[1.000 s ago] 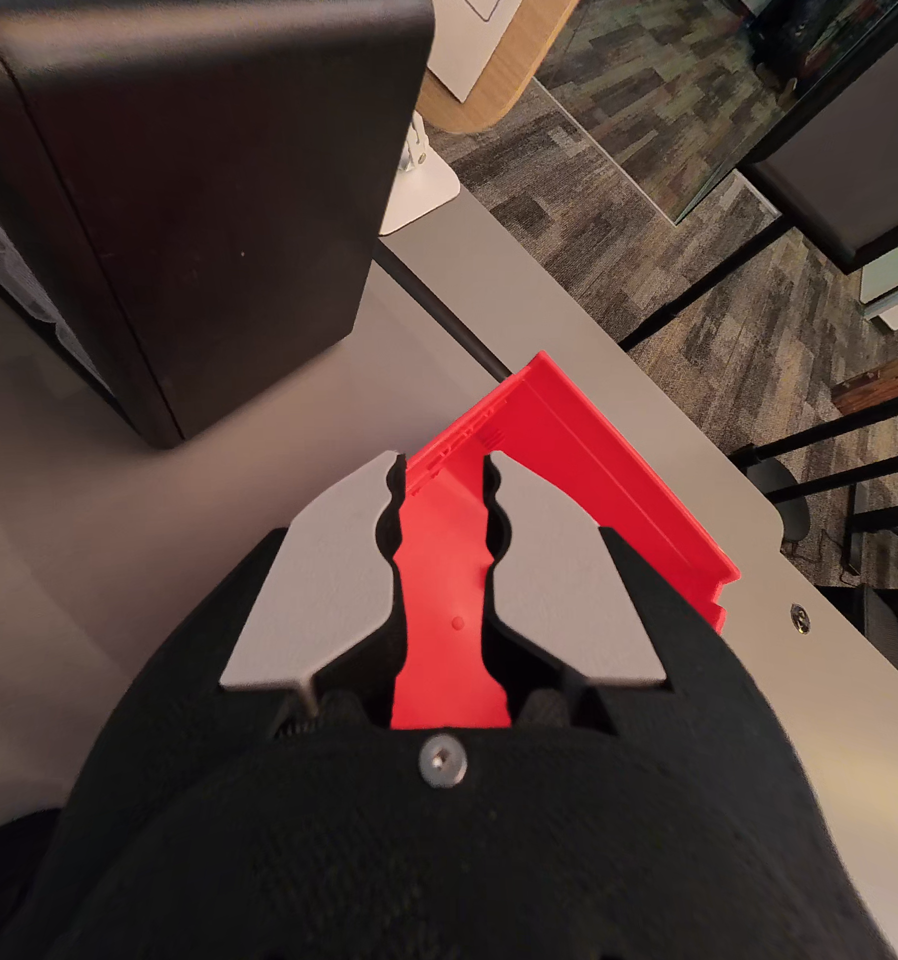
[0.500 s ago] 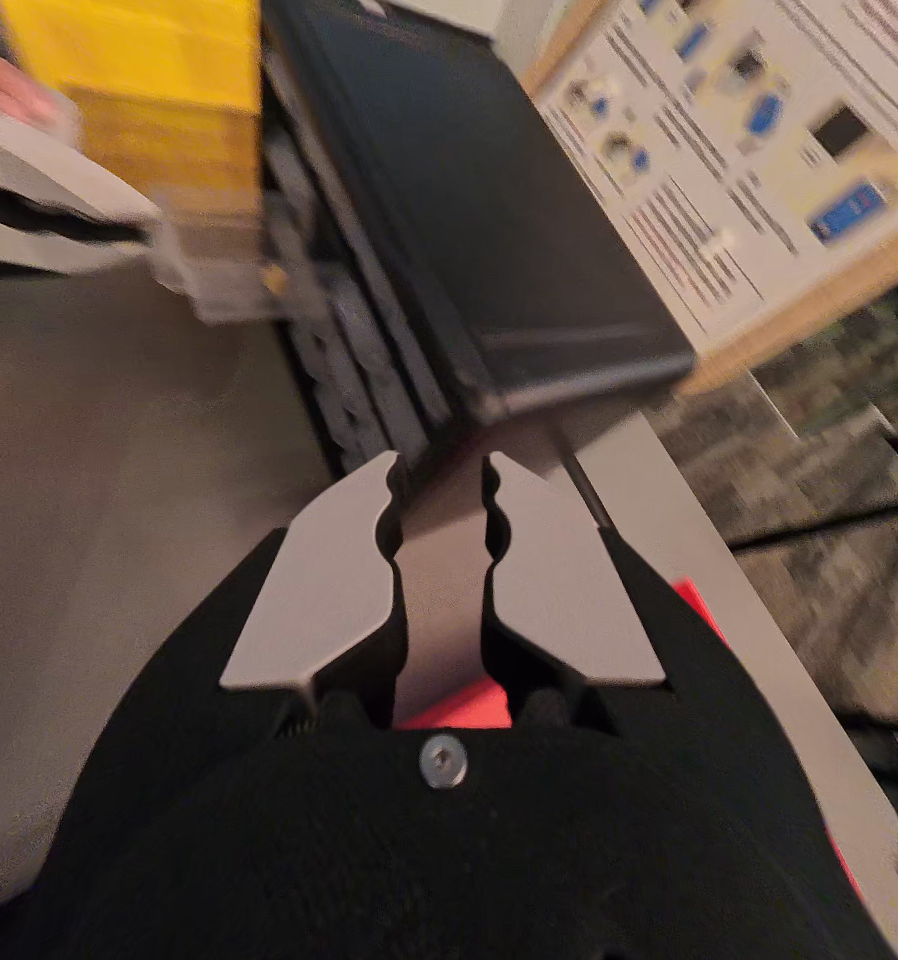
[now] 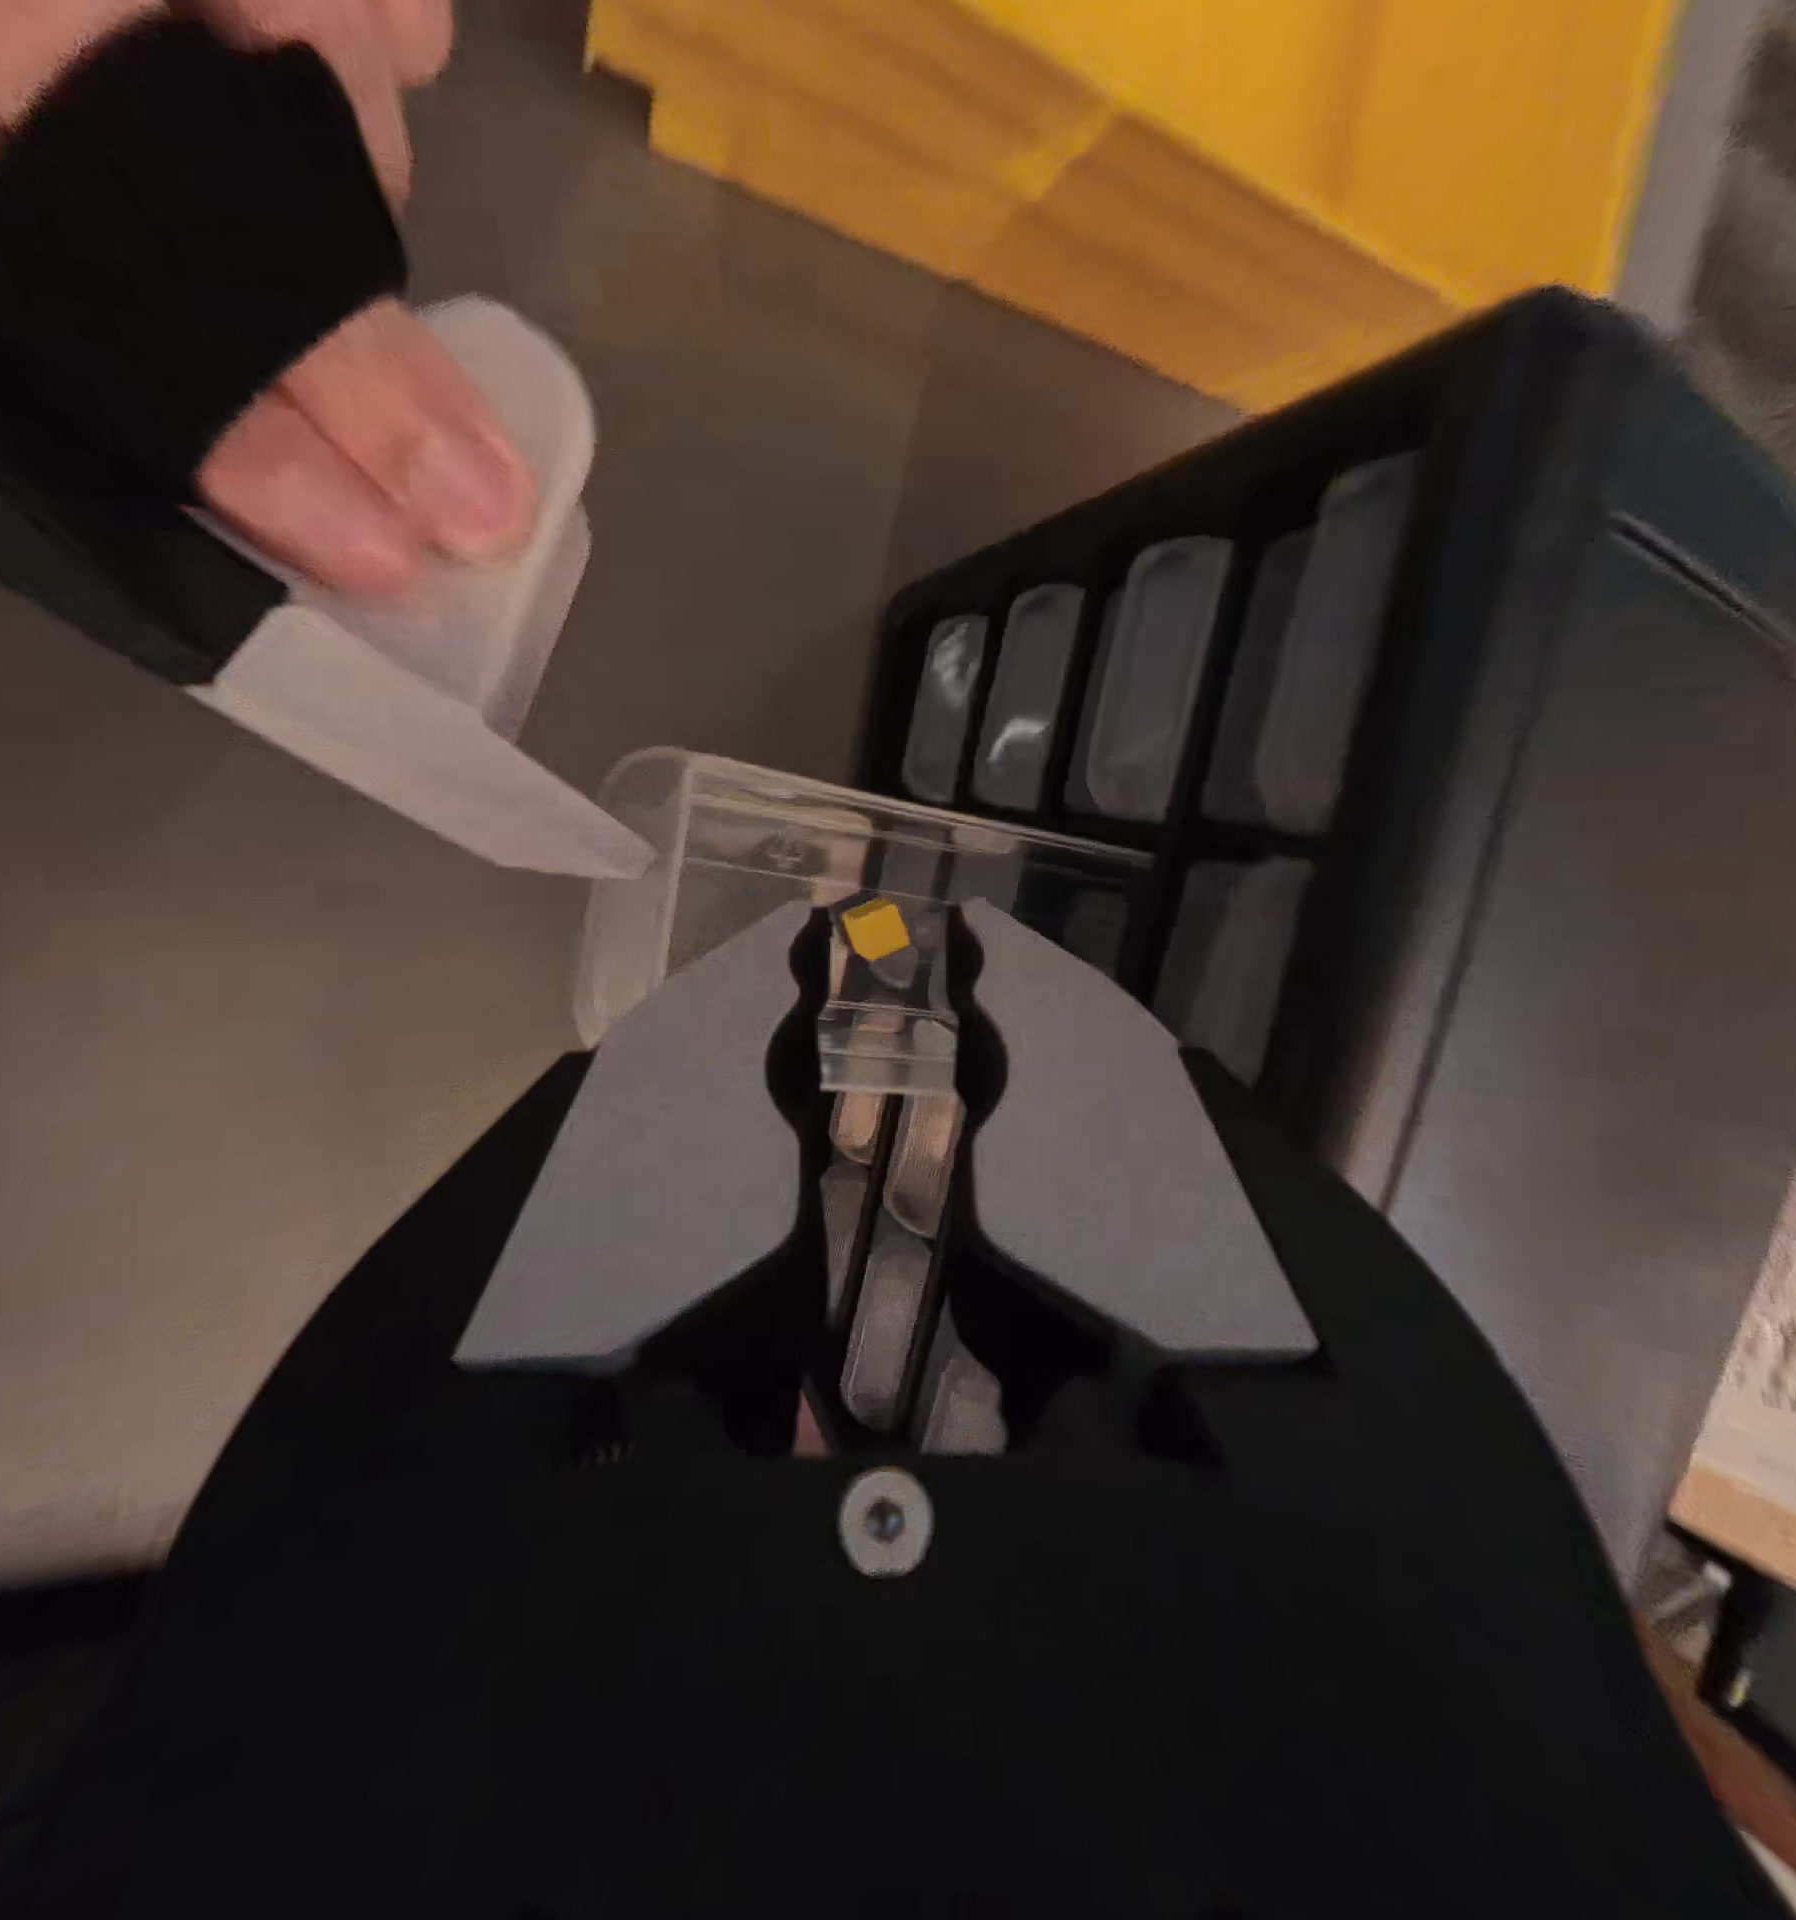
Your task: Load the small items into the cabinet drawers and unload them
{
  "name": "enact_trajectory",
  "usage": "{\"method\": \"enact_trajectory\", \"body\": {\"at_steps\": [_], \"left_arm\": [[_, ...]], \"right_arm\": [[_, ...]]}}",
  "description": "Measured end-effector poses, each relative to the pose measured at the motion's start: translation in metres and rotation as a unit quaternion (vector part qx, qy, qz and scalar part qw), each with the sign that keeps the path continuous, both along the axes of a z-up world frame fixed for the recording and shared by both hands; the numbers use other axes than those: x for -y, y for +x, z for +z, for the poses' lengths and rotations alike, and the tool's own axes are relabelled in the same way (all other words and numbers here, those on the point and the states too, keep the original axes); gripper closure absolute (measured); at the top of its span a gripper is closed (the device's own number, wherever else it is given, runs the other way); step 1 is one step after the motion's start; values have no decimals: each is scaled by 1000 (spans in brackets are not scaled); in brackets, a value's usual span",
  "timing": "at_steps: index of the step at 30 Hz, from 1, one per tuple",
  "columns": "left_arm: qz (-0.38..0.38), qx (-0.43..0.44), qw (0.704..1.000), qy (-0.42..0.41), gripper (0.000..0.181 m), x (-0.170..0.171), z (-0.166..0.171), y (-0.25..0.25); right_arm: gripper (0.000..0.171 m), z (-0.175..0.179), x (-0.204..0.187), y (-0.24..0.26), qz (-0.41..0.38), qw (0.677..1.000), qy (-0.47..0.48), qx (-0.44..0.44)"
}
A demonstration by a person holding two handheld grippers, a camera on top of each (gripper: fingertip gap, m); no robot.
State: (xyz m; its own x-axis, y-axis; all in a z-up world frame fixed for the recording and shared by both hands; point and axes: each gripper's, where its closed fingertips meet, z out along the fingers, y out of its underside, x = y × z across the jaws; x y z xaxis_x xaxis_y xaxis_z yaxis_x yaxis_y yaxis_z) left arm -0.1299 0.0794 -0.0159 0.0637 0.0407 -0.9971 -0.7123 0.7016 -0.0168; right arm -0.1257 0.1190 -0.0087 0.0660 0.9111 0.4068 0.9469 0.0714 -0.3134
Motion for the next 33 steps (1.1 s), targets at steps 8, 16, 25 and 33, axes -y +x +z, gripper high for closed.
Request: {"method": "enact_trajectory", "body": {"at_steps": [8, 16, 25, 33], "left_arm": [[3, 1, 1000, -7, 172, -2, 1, -2], [-8, -9, 1000, -2, 172, 4, 0, -1], [-6, -17, 1000, -1, 172, 4, -2, -2], [-3, -9, 1000, -2, 172, 1, -1, -3]], "right_arm": [[151, -26, -3, 4, 28, 985, -81, 149], [151, -30, -11, 9, 29, 970, -44, 237], [158, -36, -13, 11, 11, 958, -64, 280], [159, 1, -7, 1, 12, 990, -28, 135]]}}
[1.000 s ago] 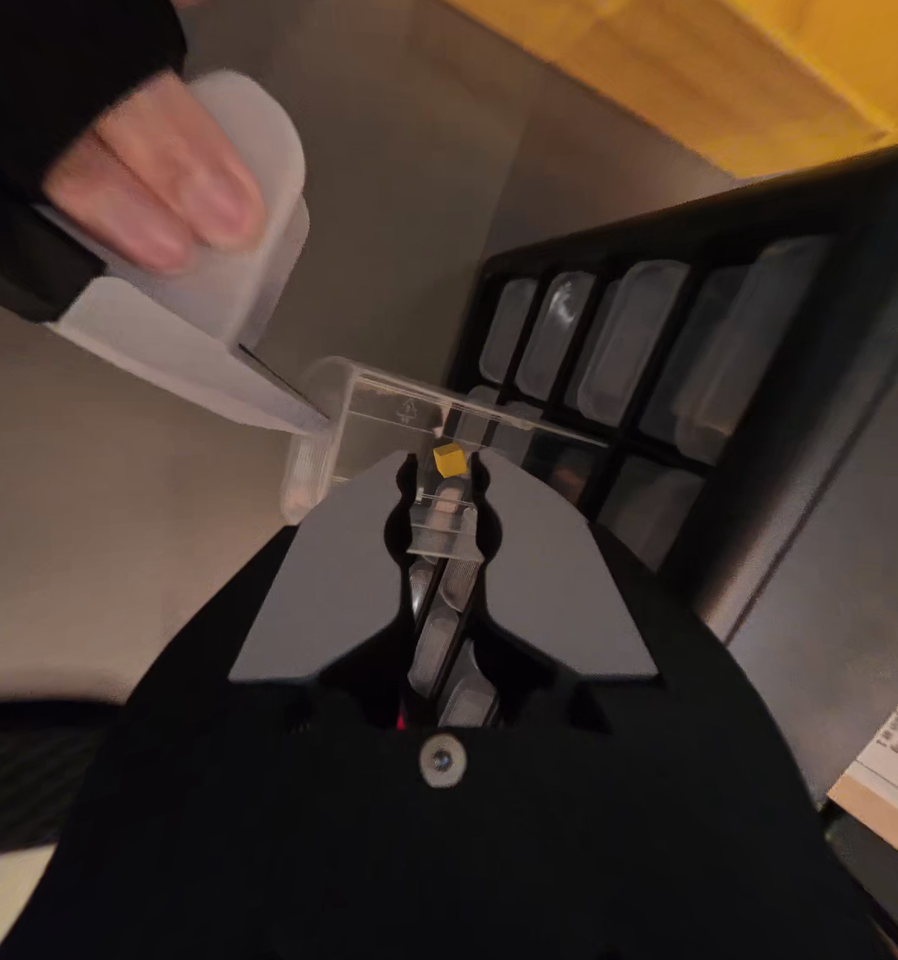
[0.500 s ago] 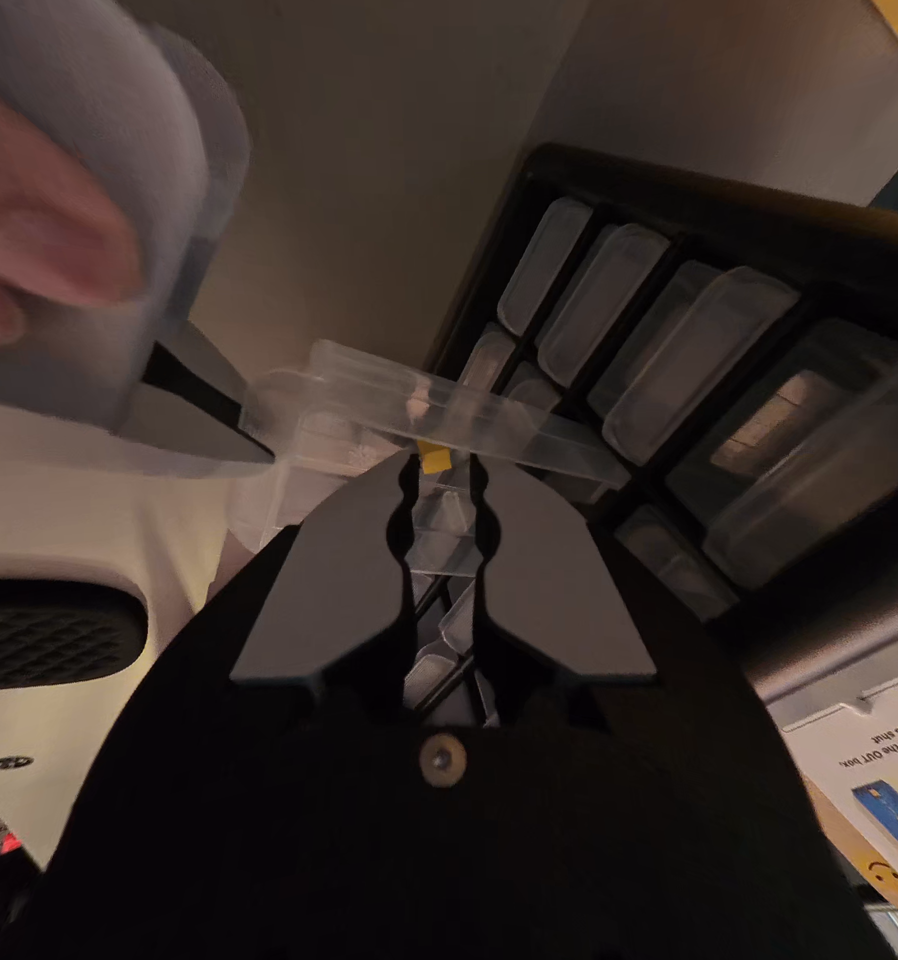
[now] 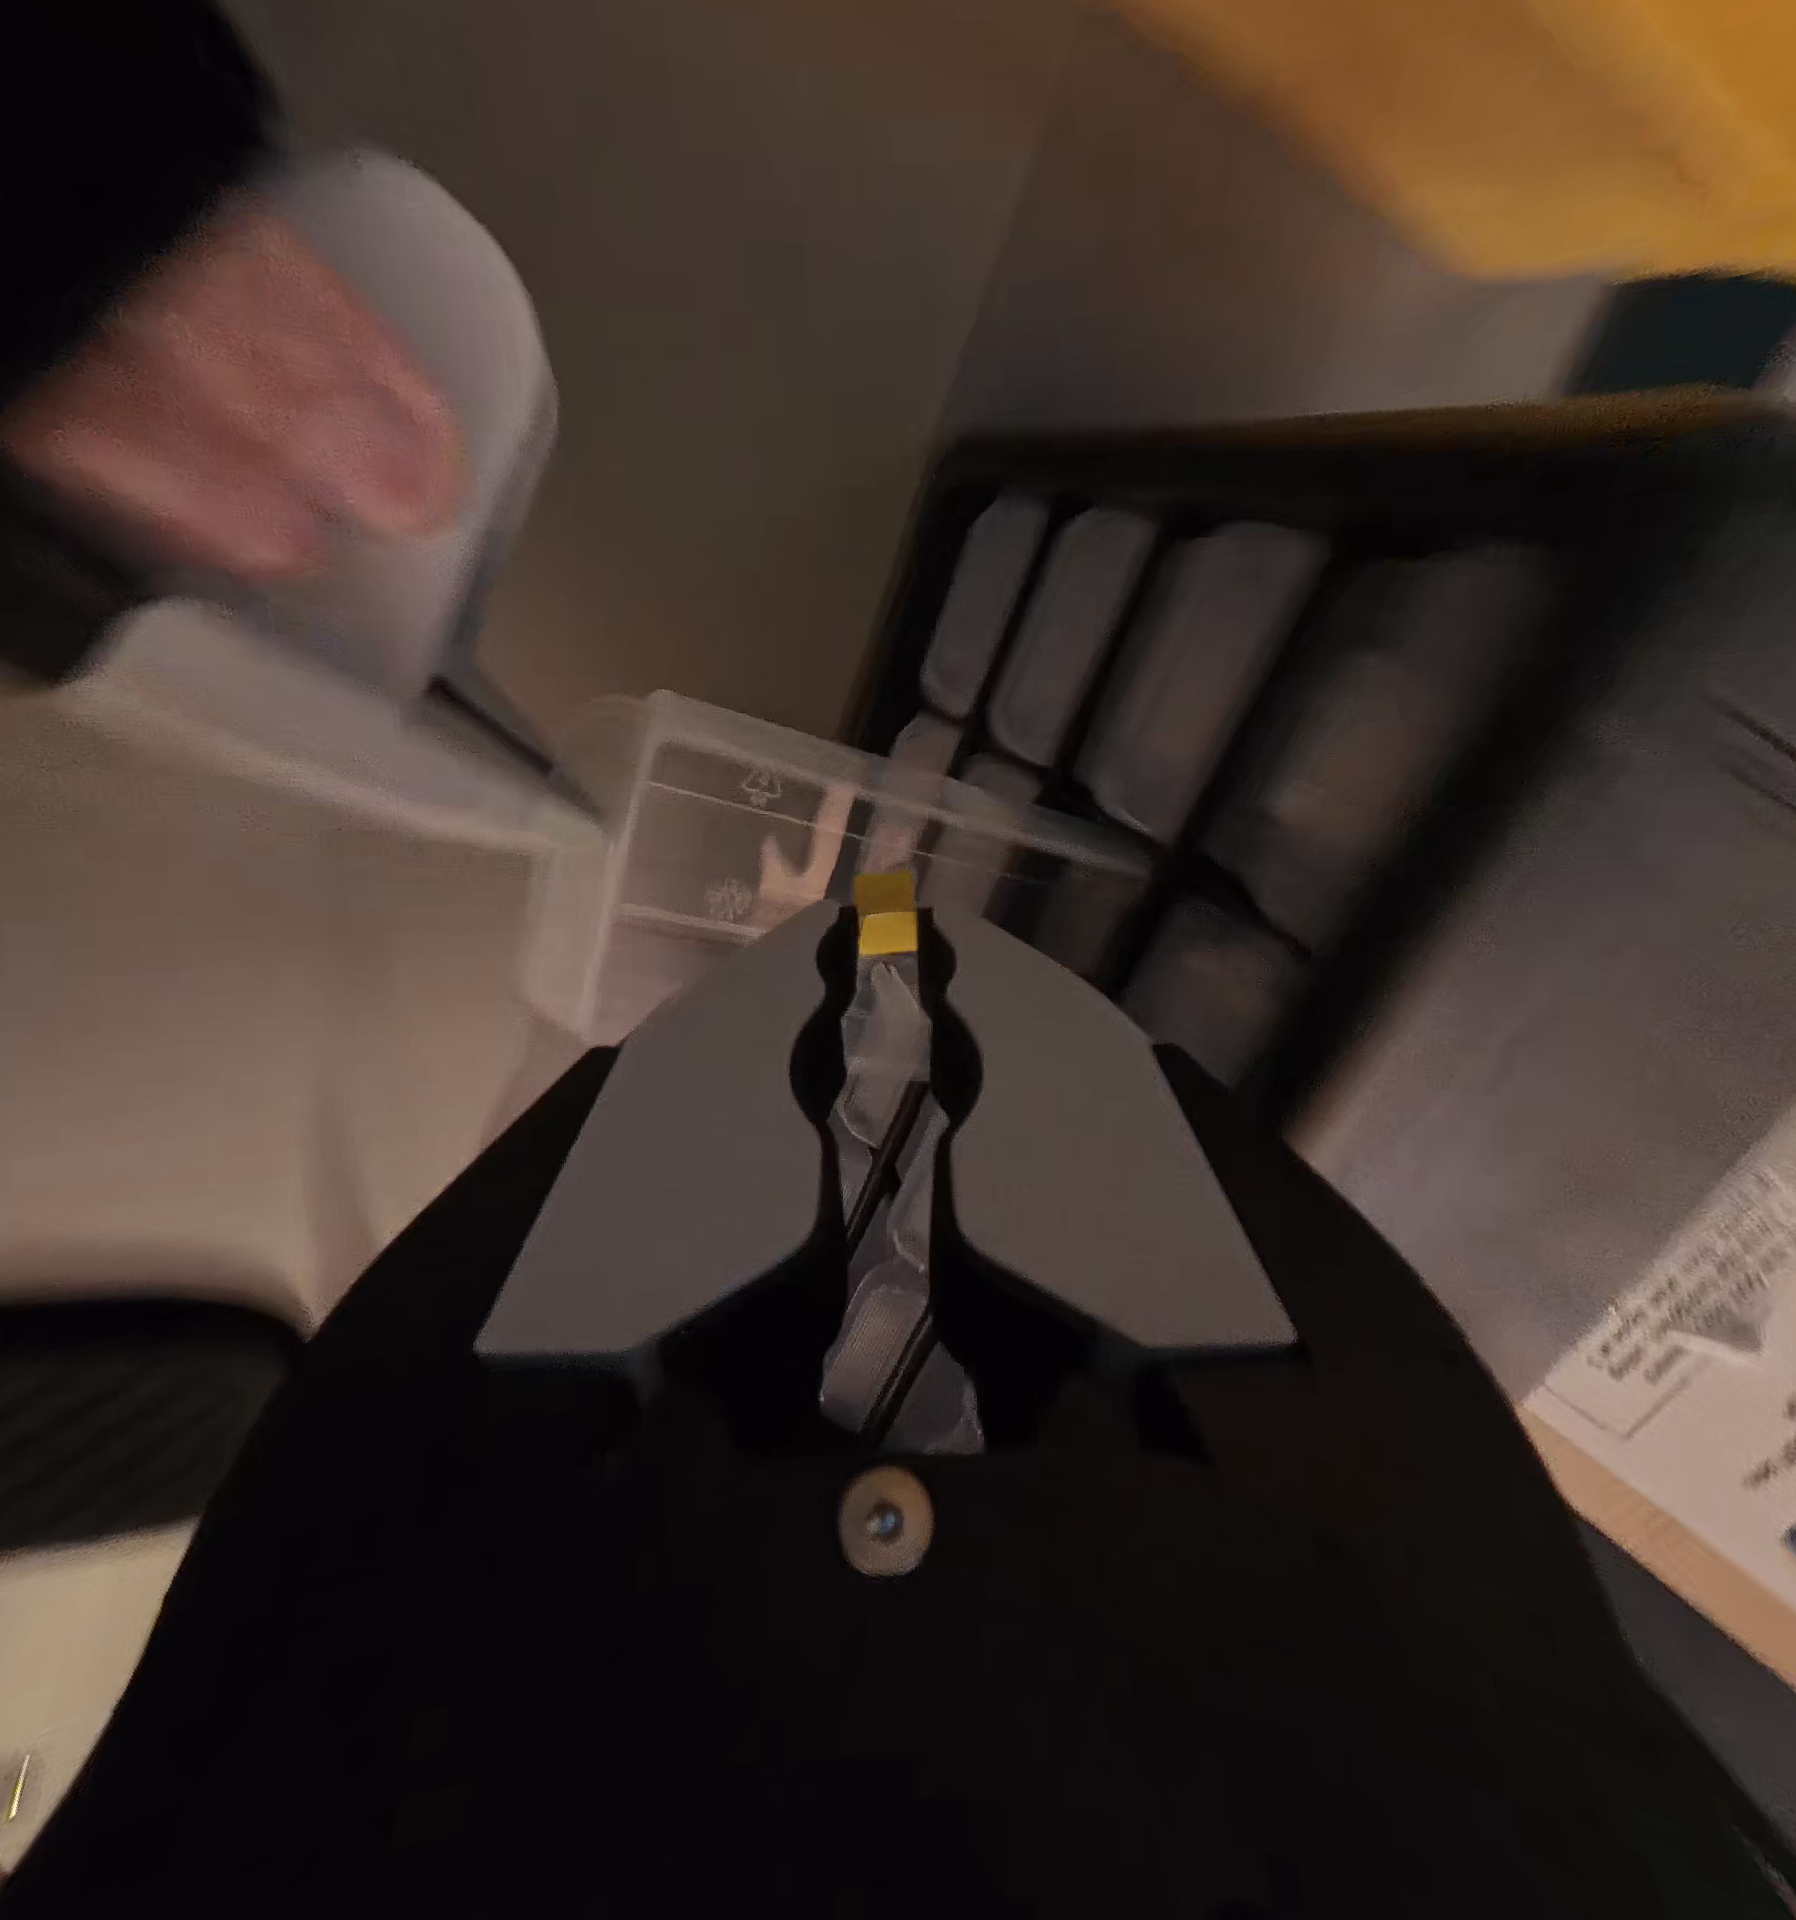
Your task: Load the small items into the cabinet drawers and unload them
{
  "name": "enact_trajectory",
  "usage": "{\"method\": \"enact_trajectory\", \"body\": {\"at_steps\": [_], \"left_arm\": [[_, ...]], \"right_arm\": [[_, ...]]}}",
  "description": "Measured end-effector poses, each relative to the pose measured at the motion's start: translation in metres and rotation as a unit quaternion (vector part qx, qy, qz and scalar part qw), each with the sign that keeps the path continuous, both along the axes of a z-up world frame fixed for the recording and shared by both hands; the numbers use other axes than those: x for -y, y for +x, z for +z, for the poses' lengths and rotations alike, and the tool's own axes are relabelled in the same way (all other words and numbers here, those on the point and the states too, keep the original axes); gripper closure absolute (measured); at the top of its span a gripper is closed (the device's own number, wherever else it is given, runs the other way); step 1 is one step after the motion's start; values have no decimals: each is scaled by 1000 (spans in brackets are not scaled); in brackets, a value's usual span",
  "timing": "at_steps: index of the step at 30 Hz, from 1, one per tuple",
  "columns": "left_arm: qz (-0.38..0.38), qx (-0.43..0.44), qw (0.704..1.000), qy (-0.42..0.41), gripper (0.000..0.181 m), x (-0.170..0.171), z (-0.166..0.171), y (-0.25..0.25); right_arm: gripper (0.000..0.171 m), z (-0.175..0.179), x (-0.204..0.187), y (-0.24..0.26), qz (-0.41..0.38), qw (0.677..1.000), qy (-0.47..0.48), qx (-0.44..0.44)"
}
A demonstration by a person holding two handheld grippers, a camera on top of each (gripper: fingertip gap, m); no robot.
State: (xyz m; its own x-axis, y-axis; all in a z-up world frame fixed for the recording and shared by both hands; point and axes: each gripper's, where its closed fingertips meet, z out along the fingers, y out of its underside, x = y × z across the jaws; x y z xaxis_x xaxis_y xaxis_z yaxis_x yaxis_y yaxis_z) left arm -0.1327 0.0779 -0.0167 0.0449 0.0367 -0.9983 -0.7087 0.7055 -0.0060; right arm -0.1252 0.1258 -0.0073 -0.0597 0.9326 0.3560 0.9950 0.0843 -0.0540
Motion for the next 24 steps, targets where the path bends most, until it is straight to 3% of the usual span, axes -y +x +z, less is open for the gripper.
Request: {"method": "enact_trajectory", "body": {"at_steps": [6, 10, 13, 16, 20, 24], "left_arm": [[4, 4, 1000, 1, 172, -3, -1, 1], [11, 3, 1000, 5, 172, -8, -2, 3], [18, 1, 1000, 9, 172, -12, -1, 7], [32, -6, 999, 18, 172, -21, 1, 12], [58, -13, 998, 21, 172, -44, 2, 16], [74, -14, 997, 24, 172, -62, 3, 20]], "right_arm": [[159, 70, 36, 43, -18, 977, 78, -195], [159, 77, 49, 136, -130, 960, 141, -206], [159, 50, 53, 227, -283, 932, 139, -181], [159, 6, 50, 299, -420, 881, 109, -188], [159, -63, 46, 363, -522, 839, 39, -145], [159, -105, 36, 397, -586, 797, -2, -146]]}}
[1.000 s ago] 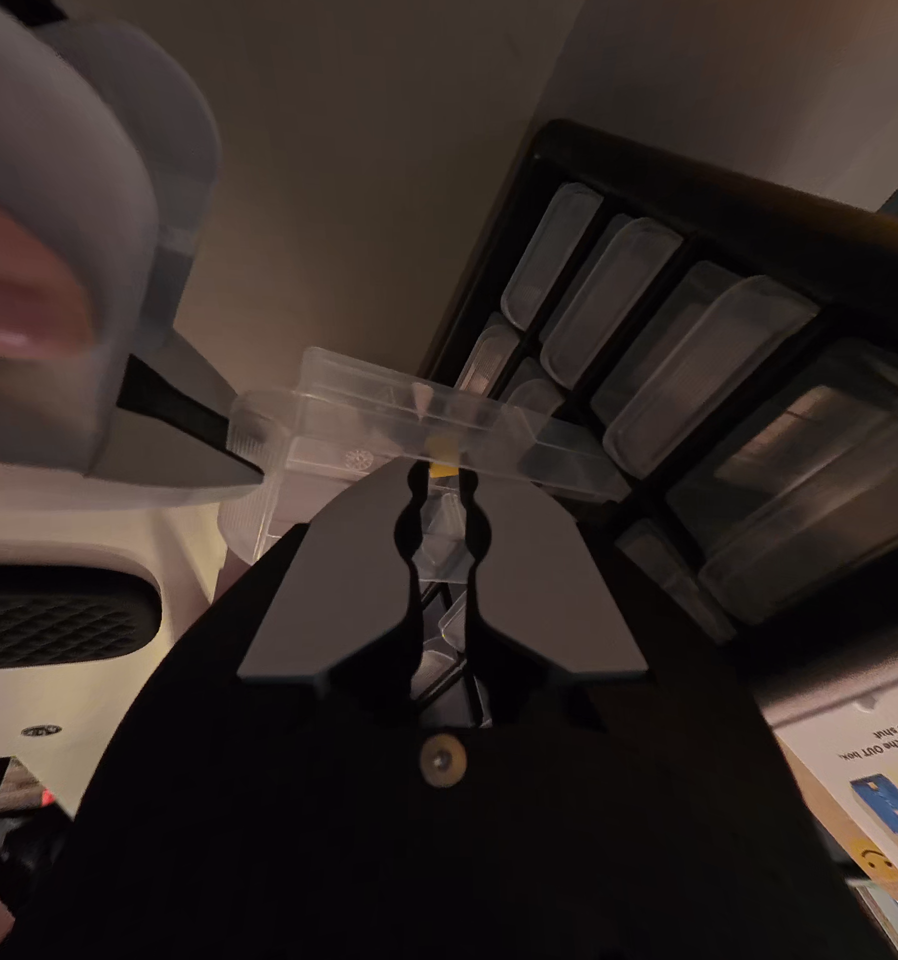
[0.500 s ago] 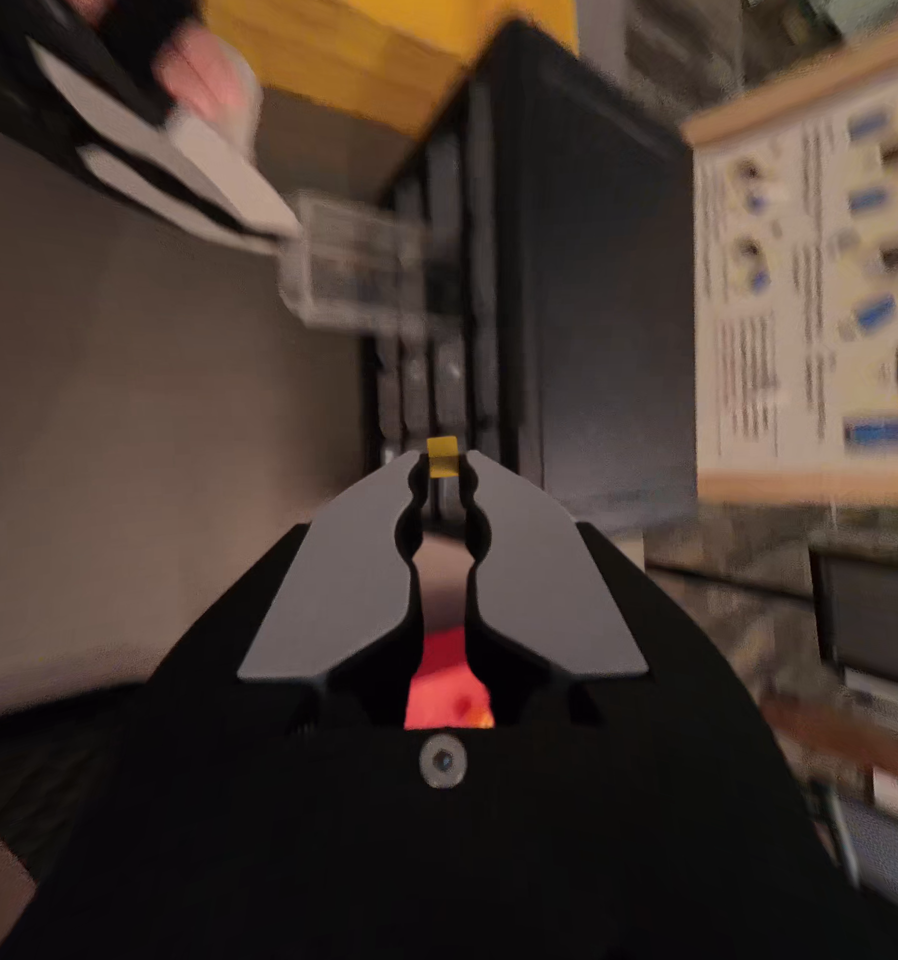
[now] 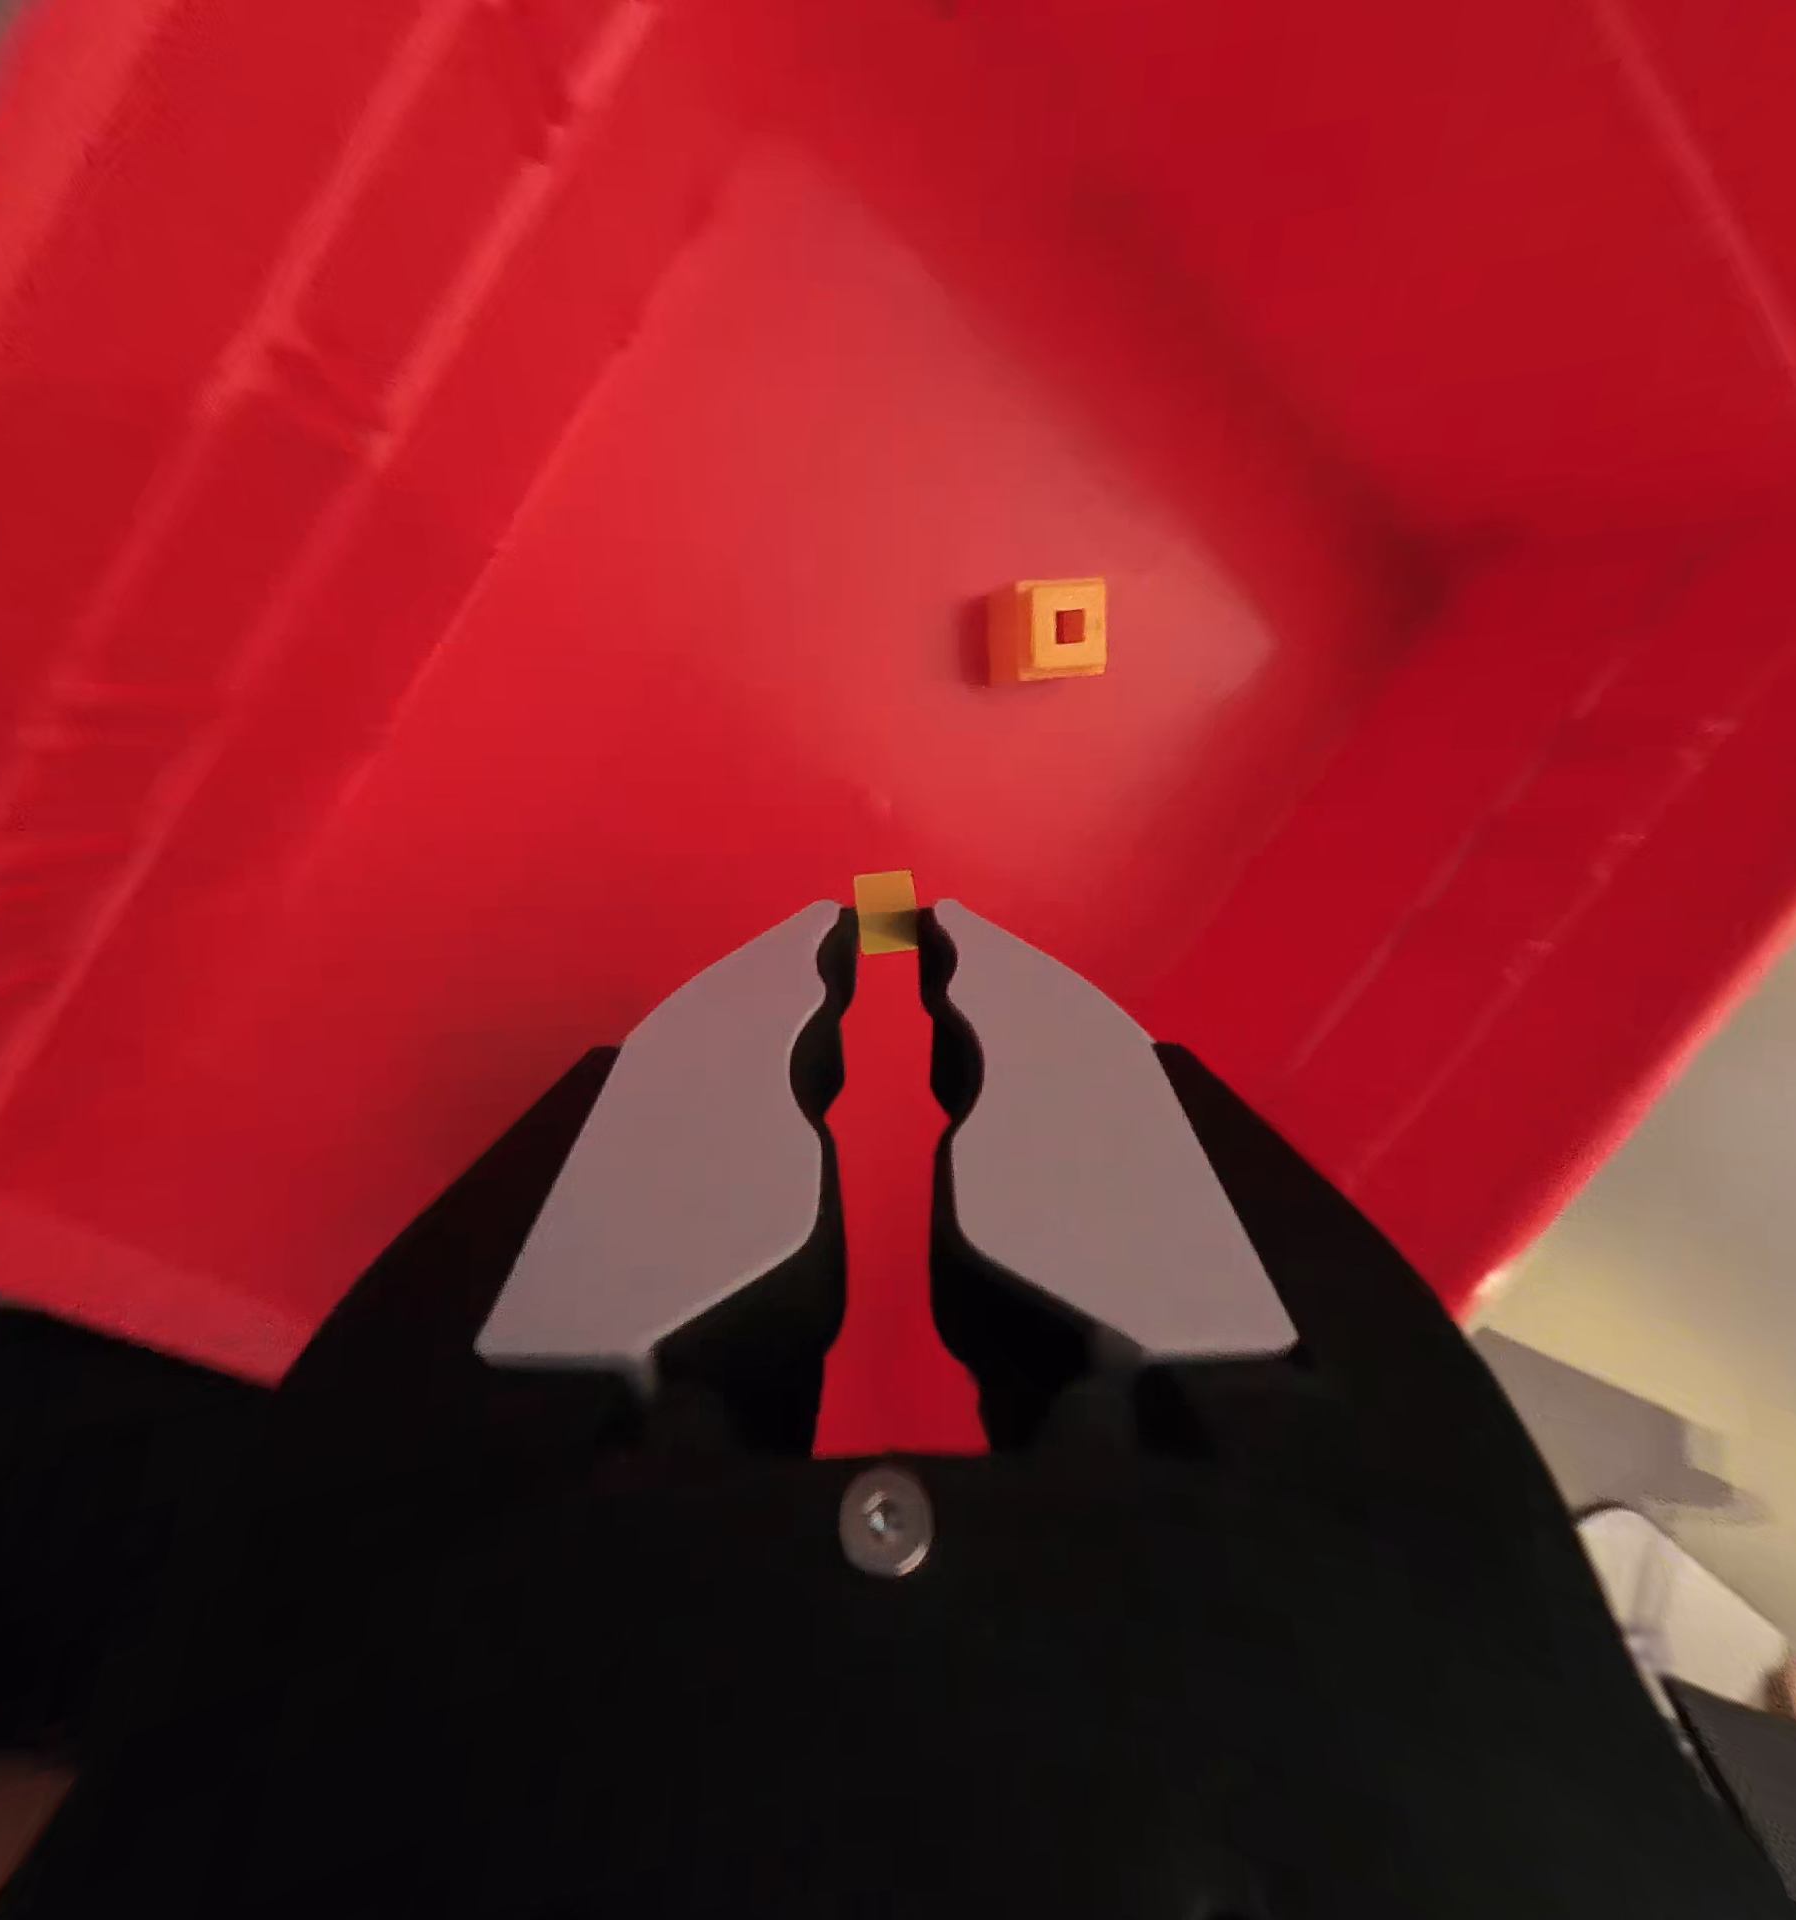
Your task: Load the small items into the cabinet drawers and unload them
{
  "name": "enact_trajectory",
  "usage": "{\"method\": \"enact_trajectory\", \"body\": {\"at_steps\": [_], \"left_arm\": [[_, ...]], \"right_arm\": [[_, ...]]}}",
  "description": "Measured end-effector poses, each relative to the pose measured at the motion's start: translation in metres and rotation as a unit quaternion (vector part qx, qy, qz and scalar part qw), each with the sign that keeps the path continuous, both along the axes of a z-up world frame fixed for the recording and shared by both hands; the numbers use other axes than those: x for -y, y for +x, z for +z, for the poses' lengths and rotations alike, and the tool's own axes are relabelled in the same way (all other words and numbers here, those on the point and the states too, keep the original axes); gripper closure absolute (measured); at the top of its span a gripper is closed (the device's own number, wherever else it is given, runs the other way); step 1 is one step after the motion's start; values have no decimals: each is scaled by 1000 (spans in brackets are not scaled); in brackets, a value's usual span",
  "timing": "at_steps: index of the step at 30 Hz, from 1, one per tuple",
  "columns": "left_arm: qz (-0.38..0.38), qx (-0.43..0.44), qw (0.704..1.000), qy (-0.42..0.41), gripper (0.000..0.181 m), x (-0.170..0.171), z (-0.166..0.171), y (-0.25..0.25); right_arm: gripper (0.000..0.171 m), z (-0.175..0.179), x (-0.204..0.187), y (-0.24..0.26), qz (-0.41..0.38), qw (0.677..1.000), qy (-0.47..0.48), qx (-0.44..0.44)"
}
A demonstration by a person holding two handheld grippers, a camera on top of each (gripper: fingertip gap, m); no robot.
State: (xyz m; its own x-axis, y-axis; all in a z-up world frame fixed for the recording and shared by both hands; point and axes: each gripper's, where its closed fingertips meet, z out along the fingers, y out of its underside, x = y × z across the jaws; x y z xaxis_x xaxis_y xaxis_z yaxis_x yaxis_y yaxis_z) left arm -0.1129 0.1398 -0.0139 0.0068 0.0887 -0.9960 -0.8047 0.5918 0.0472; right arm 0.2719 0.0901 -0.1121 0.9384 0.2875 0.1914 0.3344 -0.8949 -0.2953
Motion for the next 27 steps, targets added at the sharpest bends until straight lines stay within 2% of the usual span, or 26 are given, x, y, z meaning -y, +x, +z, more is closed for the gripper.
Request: {"method": "enact_trajectory", "body": {"at_steps": [4, 8, 13, 15, 19, 23, 27], "left_arm": [[13, 11, 1000, -9, 173, -14, 1, 2], [22, 7, 1000, 2, 173, -21, 1, 5], [35, 2, 999, 1, 173, -29, 1, 7], [38, -2, 999, 4, 173, -32, 1, 8], [20, 22, 999, -18, 172, -31, 1, 9], [2, 40, 999, -20, 171, -29, 1, 11], [-18, 74, 995, -63, 153, -16, 4, 9]], "right_arm": [[159, -24, -13, 21, -43, 999, -9, 1], [159, -40, -20, 13, -35, 999, -29, -14], [159, -46, -24, 15, -52, 998, -36, -9], [150, -44, -26, 11, -50, 998, -20, -32], [144, -24, -30, 7, -42, 996, 40, -67], [144, 10, -32, 6, -36, 993, 103, -49], [144, 48, -37, -12, -18, 982, 184, -34]]}}
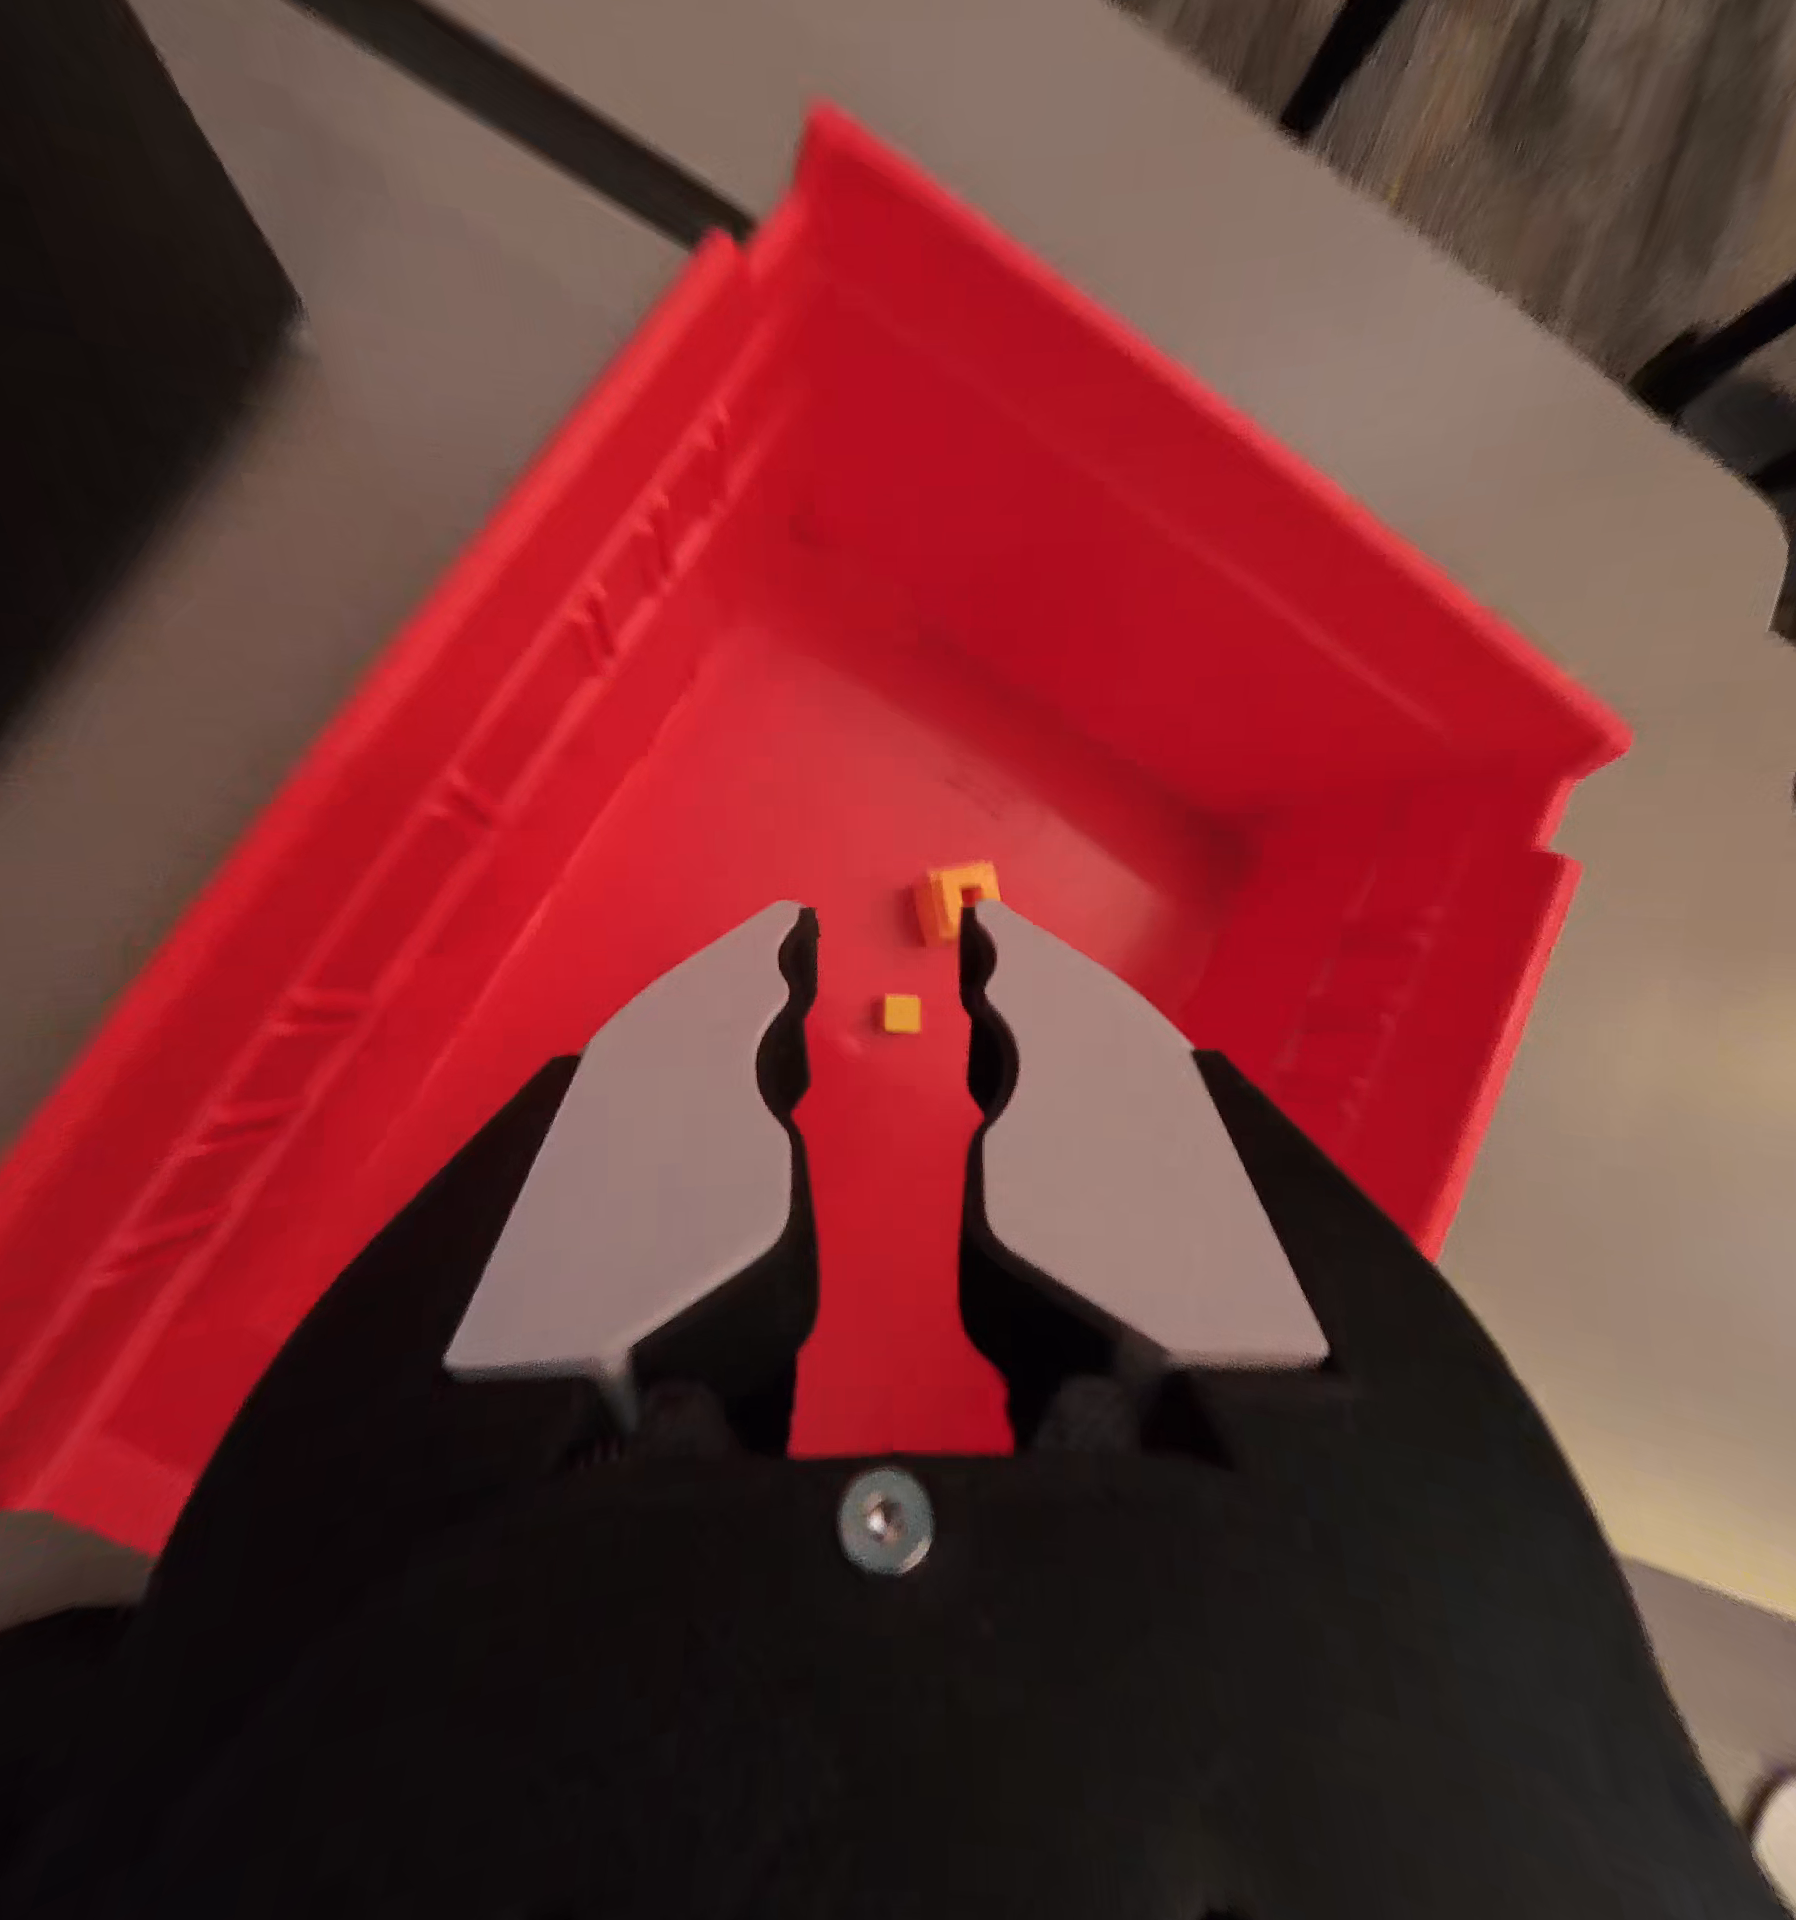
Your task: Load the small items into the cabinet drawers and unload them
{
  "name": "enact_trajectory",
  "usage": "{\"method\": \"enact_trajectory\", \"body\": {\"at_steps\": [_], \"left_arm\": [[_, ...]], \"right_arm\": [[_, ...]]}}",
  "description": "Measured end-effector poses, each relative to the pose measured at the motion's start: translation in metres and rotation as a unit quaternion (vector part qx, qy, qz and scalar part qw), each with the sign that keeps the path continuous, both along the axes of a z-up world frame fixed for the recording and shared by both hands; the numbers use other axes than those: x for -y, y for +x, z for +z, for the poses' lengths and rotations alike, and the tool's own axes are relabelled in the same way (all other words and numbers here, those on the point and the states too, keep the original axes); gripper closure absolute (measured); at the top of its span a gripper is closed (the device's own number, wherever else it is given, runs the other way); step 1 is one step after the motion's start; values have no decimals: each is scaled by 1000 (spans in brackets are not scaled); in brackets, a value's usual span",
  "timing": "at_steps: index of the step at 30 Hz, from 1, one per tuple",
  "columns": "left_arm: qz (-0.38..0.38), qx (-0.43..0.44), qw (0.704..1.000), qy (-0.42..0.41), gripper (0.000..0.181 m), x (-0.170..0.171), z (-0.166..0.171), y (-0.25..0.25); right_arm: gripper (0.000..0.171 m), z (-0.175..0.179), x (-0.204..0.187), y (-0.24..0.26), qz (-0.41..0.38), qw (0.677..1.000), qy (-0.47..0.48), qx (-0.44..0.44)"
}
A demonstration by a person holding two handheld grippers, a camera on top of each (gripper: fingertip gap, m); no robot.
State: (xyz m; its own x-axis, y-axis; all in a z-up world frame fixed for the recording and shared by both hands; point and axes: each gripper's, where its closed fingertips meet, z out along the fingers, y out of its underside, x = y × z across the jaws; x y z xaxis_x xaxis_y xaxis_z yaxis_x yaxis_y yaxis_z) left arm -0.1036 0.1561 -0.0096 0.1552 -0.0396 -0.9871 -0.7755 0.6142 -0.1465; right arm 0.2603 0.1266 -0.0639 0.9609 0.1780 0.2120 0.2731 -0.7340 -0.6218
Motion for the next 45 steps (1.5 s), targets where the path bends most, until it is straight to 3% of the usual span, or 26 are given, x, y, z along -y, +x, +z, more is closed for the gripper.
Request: {"method": "enact_trajectory", "body": {"at_steps": [4, 7, 16, 19, 29, 39, 45], "left_arm": [[-28, 10, 997, -71, 157, 23, -11, -14], [-39, 2, 997, -63, 159, 28, -16, -14], [-38, 15, 996, -85, 156, 9, -36, -18], [-38, 6, 995, -88, 157, 6, -41, -18], [-17, -81, 994, -72, 163, 0, -58, -32], [-2, -35, 995, -92, 178, -3, -43, -58], [-7, -68, 988, -136, 174, -2, -69, -53]], "right_arm": [[144, 19, -12, -24, 19, 994, 97, 35], [144, 33, -20, -39, 36, 982, 175, 54], [146, 47, -14, -34, -42, 972, 232, 22], [146, 40, -13, -36, -30, 973, 227, -10], [147, 59, -8, -35, -16, 962, 272, 22], [147, 66, -1, -17, -26, 951, 307, 3], [147, 68, 0, -18, -22, 948, 318, -9]]}}
